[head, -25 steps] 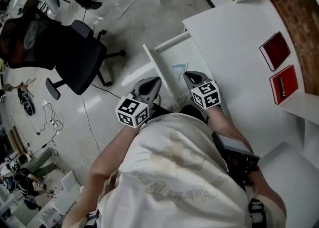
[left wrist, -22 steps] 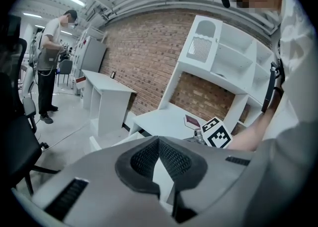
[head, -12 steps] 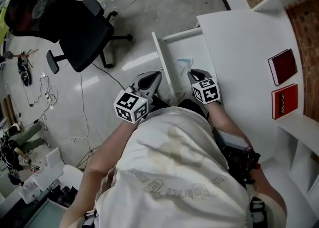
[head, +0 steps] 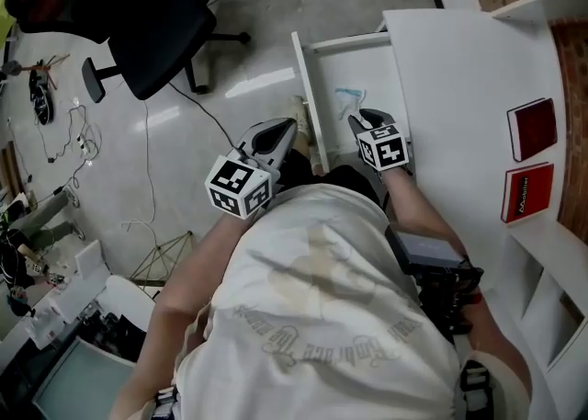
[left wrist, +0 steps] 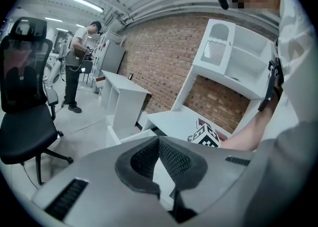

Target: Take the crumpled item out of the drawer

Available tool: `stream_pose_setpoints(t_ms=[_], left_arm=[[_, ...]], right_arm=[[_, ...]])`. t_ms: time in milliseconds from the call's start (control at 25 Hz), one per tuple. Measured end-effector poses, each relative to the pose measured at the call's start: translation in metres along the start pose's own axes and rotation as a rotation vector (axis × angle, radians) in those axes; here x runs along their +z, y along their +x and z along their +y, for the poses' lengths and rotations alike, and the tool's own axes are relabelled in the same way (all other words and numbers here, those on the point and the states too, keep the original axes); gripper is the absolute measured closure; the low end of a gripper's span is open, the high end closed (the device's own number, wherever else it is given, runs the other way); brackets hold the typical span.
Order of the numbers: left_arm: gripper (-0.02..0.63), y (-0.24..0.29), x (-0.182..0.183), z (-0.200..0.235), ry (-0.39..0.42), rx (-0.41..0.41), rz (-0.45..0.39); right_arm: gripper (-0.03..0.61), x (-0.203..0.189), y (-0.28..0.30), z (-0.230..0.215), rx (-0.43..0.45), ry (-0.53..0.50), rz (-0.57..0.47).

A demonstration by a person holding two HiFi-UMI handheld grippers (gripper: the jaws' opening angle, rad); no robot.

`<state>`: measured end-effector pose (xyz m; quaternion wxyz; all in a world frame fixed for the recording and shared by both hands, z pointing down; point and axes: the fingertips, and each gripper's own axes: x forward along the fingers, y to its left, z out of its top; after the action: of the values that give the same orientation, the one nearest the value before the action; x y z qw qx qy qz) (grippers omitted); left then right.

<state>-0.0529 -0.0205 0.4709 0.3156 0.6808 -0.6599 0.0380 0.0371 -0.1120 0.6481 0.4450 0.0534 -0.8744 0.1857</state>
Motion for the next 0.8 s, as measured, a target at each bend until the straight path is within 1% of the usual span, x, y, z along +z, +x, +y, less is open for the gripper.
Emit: stream_pose_setpoints(t_ms=[160,320,520,800], left_arm=[[0.594,0.005,0.000,-0.004,0.004,-0.018,0.005],[0.594,0.007,0.000,-0.008,-0.009,-0.031,0.015],[0.594,0.020,-0.013,0.015,-0.034,-0.025,0.036],[0.594,0.022,-0.022,0.037,-0.083,0.000,0.046]], right_arm=[[0.453,0.003,0.005,-0.002,-0.006,-0.025,0.004],[0.451,0.001,0.005,-0.002,-0.015,-0.040,0.034],[0.451,0.001,0.038,-0.012,-0.001,-0.067,0.073],[0.440,-0.004,0.064,-0.016,0.010,-0.155,0.125]])
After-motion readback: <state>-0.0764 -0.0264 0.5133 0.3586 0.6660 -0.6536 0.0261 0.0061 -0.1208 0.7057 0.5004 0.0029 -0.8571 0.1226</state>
